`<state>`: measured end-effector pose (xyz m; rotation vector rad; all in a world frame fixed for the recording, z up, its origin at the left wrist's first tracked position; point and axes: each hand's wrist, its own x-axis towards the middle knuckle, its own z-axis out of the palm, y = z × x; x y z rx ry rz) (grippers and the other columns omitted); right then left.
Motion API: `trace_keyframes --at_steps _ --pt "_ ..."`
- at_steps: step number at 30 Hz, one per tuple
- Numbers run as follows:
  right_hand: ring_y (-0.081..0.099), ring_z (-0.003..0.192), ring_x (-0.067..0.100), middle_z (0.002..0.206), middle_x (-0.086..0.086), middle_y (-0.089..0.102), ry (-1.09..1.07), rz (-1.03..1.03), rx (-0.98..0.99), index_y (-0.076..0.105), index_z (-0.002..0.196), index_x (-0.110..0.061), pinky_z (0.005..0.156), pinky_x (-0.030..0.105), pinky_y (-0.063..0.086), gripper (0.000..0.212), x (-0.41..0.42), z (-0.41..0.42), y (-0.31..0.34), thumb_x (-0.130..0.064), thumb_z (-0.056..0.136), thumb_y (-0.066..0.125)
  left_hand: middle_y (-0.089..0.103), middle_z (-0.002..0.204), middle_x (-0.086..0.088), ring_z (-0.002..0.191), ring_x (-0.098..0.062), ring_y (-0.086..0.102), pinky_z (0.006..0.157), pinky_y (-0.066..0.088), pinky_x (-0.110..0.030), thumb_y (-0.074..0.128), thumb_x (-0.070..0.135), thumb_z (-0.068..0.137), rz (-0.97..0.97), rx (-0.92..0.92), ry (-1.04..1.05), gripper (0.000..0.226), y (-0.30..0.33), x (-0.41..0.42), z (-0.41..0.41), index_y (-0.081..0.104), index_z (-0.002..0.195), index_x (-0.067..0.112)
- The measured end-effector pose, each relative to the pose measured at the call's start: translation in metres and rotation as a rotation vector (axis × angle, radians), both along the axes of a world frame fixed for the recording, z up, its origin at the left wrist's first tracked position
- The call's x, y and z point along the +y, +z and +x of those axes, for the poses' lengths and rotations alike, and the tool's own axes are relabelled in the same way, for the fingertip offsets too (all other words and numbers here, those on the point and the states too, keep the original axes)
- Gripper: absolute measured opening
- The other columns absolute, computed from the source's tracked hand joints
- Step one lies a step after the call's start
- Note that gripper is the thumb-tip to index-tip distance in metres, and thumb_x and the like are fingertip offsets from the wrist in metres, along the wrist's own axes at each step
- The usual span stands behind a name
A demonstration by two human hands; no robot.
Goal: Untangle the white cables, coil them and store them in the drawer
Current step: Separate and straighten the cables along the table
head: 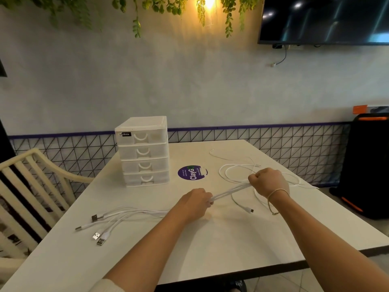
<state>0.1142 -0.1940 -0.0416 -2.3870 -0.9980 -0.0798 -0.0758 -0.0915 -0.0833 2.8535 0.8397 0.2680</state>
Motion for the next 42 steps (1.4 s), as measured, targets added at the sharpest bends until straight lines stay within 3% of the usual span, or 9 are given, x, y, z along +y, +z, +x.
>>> trace_keyframes --at_steps 8,15,22,25,27,33,36,38,42 --pt "0.053 0.072 0.029 0.076 0.009 0.056 -0.039 -0.038 -0.053 0.059 0.071 -0.012 0.061 0.028 0.039 0.026 0.0 -0.003 -0.002 -0.027 0.086 0.045 0.057 0.116 -0.012 0.113 -0.027 0.044 0.081 0.037 -0.032 0.036 0.004 0.095 0.237 0.179 0.075 0.041 -0.004 0.01 -0.021 0.053 0.13 0.016" --pt "0.054 0.073 0.029 0.078 0.01 0.058 -0.044 -0.023 -0.051 0.061 0.073 -0.012 0.061 0.028 0.041 0.027 0.004 -0.003 0.004 -0.027 0.087 0.044 0.057 0.113 -0.01 0.109 -0.026 0.051 0.085 0.043 -0.033 0.035 0.004 0.094 0.316 0.252 0.203 0.036 -0.004 0.028 -0.048 0.056 0.121 0.015" --pt "0.053 0.069 0.031 0.069 0.011 0.055 -0.056 0.048 -0.044 0.049 0.055 -0.013 0.057 0.027 0.037 0.036 -0.003 0.004 0.013 -0.026 0.087 0.041 0.058 0.099 -0.002 0.102 -0.024 0.059 0.08 0.045 -0.029 0.042 0.009 0.09 0.172 0.304 0.41 0.03 -0.006 0.054 -0.09 0.061 0.111 0.015" --pt "0.052 0.067 0.031 0.068 0.013 0.055 -0.021 0.099 -0.088 0.042 0.049 -0.015 0.058 0.029 0.037 0.041 0.003 -0.005 0.023 -0.027 0.089 0.038 0.044 0.14 -0.006 0.128 -0.024 0.043 0.098 0.039 -0.03 0.051 0.019 0.088 -0.099 0.193 0.346 0.049 0.011 0.045 -0.076 0.044 0.137 0.018" --pt "0.05 0.066 0.029 0.069 0.013 0.053 0.005 0.119 -0.131 0.044 0.053 -0.012 0.059 0.029 0.036 0.043 0.006 -0.012 0.034 -0.027 0.092 0.034 0.037 0.145 -0.006 0.134 -0.022 0.035 0.107 0.032 -0.032 0.057 0.023 0.087 -0.223 0.048 0.201 0.059 0.036 0.029 -0.057 0.035 0.142 0.018" --pt "0.059 0.087 0.035 0.089 0.017 0.064 0.124 0.116 -0.265 0.067 0.081 -0.007 0.068 0.031 0.04 0.049 0.011 -0.041 0.062 -0.036 0.099 0.03 0.058 0.123 -0.009 0.117 -0.025 0.051 0.094 0.037 -0.034 0.03 0.035 0.1 -0.405 -0.509 0.004 0.041 0.115 -0.028 0.031 0.058 0.115 0.01" --pt "0.054 0.072 0.027 0.073 0.012 0.06 0.189 0.163 -0.235 0.048 0.055 -0.019 0.066 0.03 0.043 0.048 0.01 -0.052 0.082 -0.032 0.099 0.031 0.063 0.079 -0.009 0.076 -0.02 0.06 0.08 0.044 -0.032 0.016 0.055 0.098 -0.454 -0.523 0.056 0.064 0.134 -0.037 0.057 0.055 0.073 0.011" --pt "0.052 0.067 0.023 0.065 0.005 0.055 0.227 0.225 -0.236 0.041 0.052 -0.022 0.067 0.031 0.046 0.051 0.011 -0.053 0.093 -0.031 0.1 0.029 0.052 0.056 -0.003 0.053 -0.016 0.048 0.062 0.041 -0.028 0.009 0.064 0.093 -0.532 -0.534 0.1 0.073 0.138 -0.034 0.064 0.047 0.057 0.013" --pt "0.054 0.074 0.024 0.073 0.008 0.059 0.299 0.271 -0.185 0.046 0.051 -0.02 0.07 0.031 0.04 0.052 0.016 -0.048 0.102 -0.03 0.1 0.028 0.043 0.051 -0.002 0.047 -0.015 0.038 0.055 0.035 -0.026 0.007 0.067 0.091 -0.513 -0.548 0.18 0.077 0.147 -0.03 0.067 0.042 0.048 0.014"
